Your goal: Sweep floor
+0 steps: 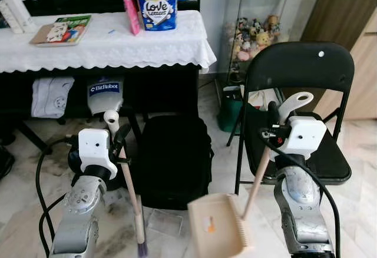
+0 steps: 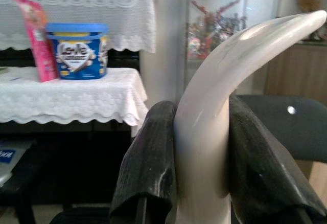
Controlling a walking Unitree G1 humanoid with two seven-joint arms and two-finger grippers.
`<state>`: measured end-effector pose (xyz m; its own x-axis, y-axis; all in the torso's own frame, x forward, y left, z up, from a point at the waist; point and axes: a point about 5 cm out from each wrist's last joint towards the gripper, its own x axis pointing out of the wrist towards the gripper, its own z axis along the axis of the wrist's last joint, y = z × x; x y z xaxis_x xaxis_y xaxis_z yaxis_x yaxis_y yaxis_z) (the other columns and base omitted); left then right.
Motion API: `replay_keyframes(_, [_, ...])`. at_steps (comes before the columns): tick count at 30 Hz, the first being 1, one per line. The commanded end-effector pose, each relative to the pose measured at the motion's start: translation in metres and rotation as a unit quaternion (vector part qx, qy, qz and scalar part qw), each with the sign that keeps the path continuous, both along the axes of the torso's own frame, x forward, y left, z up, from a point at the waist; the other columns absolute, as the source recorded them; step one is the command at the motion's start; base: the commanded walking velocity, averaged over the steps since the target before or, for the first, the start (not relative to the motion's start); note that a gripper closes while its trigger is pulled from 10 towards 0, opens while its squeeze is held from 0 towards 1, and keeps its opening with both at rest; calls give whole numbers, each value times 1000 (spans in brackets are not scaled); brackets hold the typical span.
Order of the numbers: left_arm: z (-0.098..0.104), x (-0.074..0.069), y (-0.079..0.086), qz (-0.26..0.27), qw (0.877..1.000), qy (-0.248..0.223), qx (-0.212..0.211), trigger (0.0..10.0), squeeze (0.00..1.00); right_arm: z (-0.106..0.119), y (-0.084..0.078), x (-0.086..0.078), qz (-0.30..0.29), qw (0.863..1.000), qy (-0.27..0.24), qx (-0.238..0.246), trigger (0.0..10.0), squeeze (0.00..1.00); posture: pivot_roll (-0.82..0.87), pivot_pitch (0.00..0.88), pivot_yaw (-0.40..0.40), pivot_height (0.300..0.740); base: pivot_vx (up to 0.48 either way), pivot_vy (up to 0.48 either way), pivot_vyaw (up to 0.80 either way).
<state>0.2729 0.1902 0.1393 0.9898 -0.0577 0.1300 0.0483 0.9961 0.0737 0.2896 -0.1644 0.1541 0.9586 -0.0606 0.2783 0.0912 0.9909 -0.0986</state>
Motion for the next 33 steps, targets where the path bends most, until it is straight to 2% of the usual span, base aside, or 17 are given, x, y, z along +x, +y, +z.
replay_keyframes(1, [7,-1,2,0,1000,-18,9,10000,0,2,2,-1,5,1000,-12,7,10000,0,-48,79,52,740,0,0,0])
replay_keyframes(11, [4,-2,2,-9,1000,-9,6,10000,0,-31,-6,-8,-8,999,33,-2,10000,0,-42,89,55,740,0,0,0])
replay_keyframes(16, [4,-2,1,-12,1000,-7,5,10000,0,-39,-7,-10,-9,999,46,-3,10000,0,-42,89,55,740,0,0,0])
replay_keyframes(17, [3,-3,1,-13,1000,-5,6,10000,0,-52,-8,-14,-14,998,65,-5,10000,0,-40,93,57,740,0,0,0])
replay_keyframes(18, [3,-3,1,-13,1000,-5,6,10000,0,-52,-8,-14,-14,998,65,-5,10000,0,-40,93,57,740,0,0,0])
replay_keyframes(19, [3,-3,1,-14,1000,-4,7,10000,0,-62,-10,-16,-18,997,80,-7,10000,0,-38,95,58,740,0,0,0])
replay_keyframes(28, [2,-2,2,-18,1000,-3,8,10000,0,-77,-6,-18,-6,994,110,3,10000,0,-37,95,59,740,0,0,0])
replay_keyframes(30, [3,-2,2,-20,1000,-2,8,10000,0,-81,-1,-19,20,990,130,39,10000,0,-37,95,59,740,0,0,0])
replay_keyframes(31, [2,-2,1,-23,1000,0,8,10000,0,-82,3,-19,52,985,147,71,10000,0,-43,96,57,740,0,0,0])
replay_keyframes(33, [2,-1,1,-25,1000,1,8,10000,0,-82,5,-18,76,981,155,87,10000,0,-46,95,56,740,0,0,0])
